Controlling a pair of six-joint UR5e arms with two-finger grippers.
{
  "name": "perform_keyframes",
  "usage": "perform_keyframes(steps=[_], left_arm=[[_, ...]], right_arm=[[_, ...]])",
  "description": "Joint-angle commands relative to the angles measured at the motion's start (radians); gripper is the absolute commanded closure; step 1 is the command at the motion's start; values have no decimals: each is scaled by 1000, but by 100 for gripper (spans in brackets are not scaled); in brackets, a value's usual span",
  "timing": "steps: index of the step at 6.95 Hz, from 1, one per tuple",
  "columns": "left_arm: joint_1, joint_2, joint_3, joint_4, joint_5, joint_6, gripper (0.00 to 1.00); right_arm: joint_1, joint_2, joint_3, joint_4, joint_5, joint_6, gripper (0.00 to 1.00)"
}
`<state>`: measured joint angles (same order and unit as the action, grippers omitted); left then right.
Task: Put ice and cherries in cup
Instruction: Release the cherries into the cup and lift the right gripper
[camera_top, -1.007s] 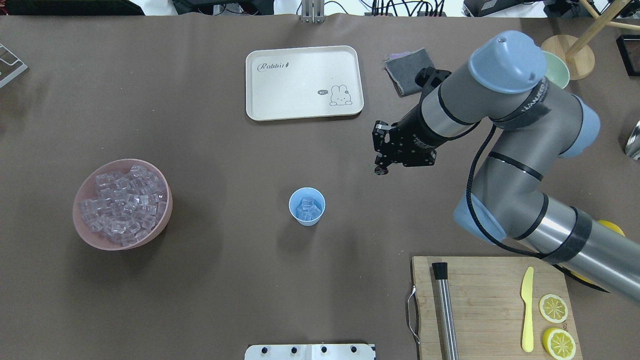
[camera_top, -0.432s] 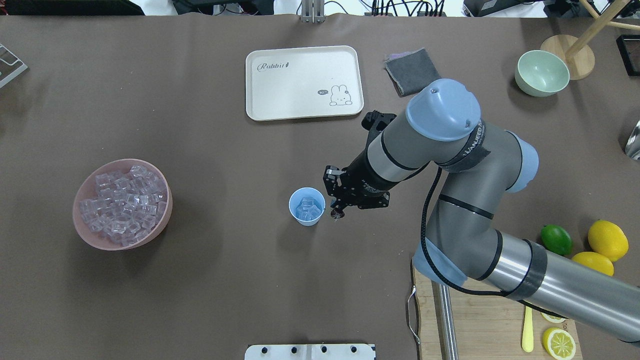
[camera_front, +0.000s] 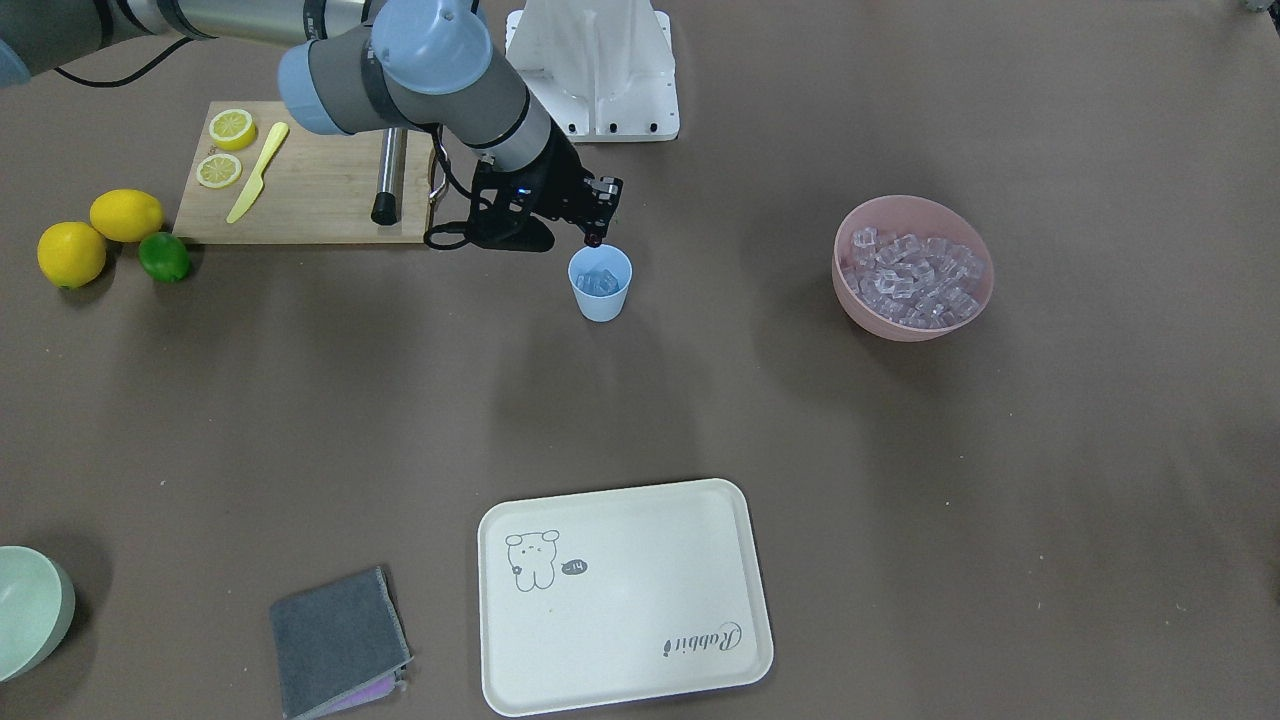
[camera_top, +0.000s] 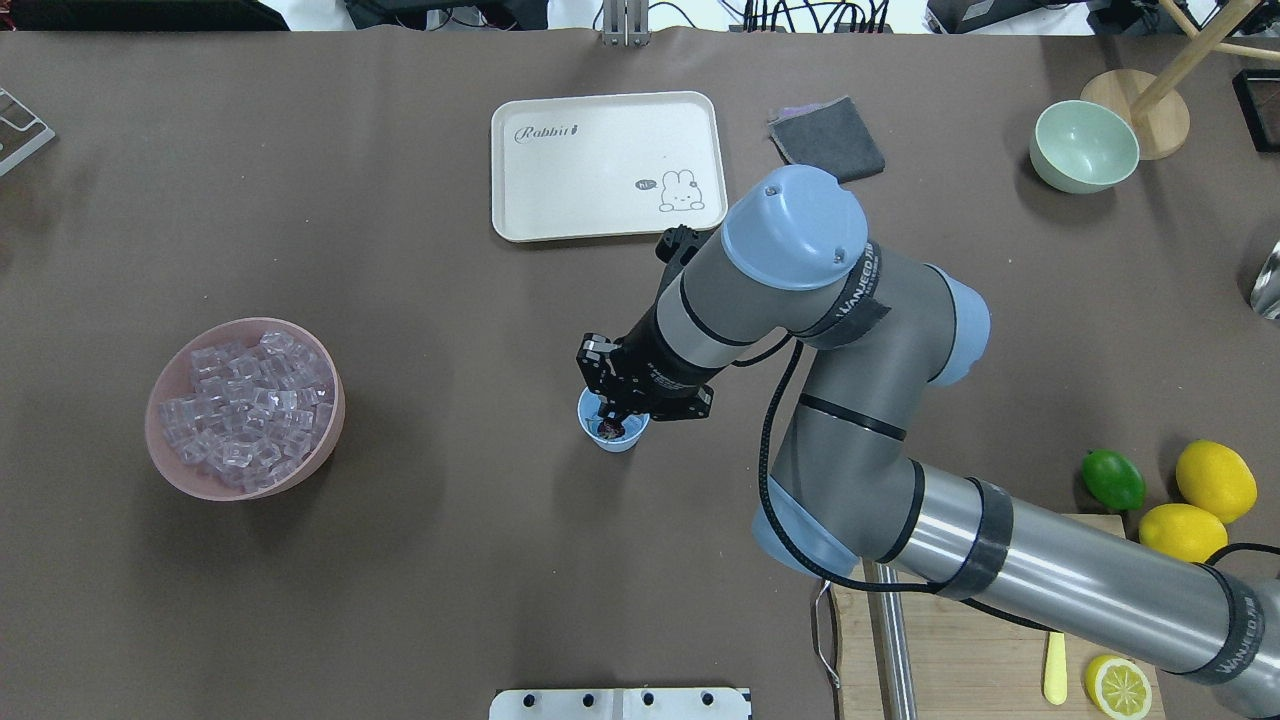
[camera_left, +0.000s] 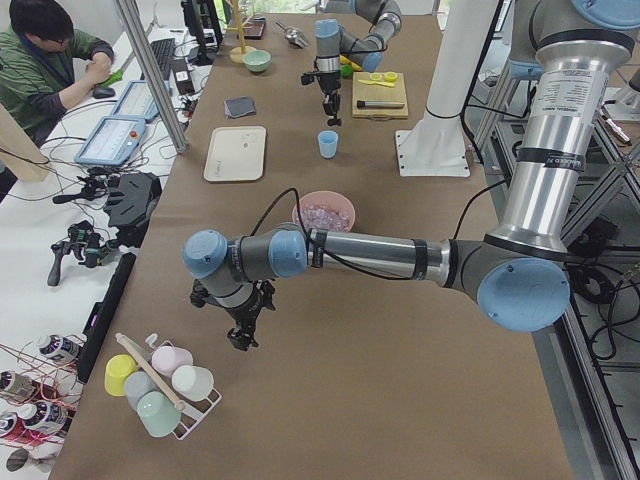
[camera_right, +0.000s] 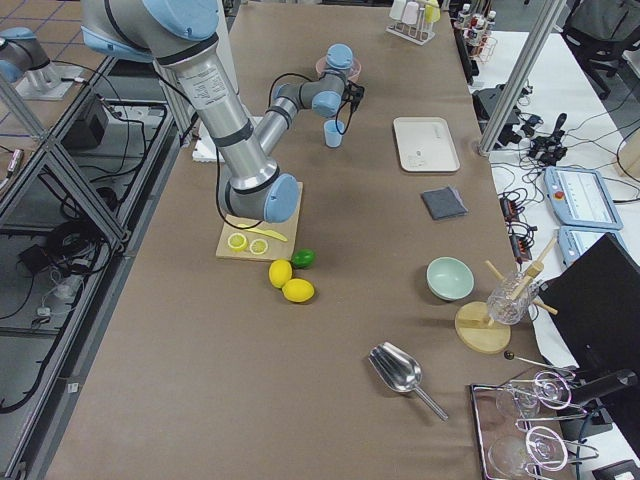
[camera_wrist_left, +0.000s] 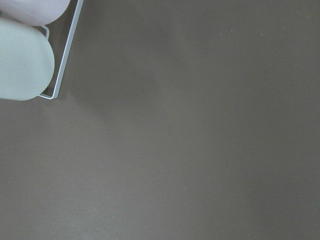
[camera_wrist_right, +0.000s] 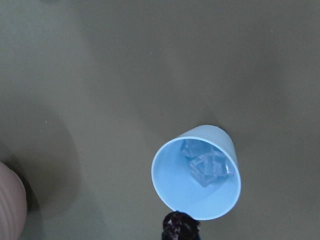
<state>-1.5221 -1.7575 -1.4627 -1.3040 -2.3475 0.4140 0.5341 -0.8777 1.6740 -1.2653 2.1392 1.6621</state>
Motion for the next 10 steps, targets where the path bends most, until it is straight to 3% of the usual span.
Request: perform_keyframes(steps=[1, 5, 6, 7, 8, 10], left_arm=[[-1, -2, 7, -3, 0, 2, 3], [-1, -7, 1, -1, 0, 2, 3], [-1, -11, 2, 0, 0, 0, 3], [0, -13, 1, 0, 0, 0, 3], [0, -13, 2, 0, 0, -1, 3], [-1, -17, 2, 0, 0, -1, 3]], right_arm=[[-9, 28, -78, 65, -39, 5, 100], [-5, 20, -79, 72, -61, -1, 100], [-5, 16, -77, 72, -59, -13, 92], [-6, 13, -70, 66, -61, -72, 5], [-6, -9, -54, 66, -55, -76, 0], [-6, -21, -36, 58, -47, -76, 0]])
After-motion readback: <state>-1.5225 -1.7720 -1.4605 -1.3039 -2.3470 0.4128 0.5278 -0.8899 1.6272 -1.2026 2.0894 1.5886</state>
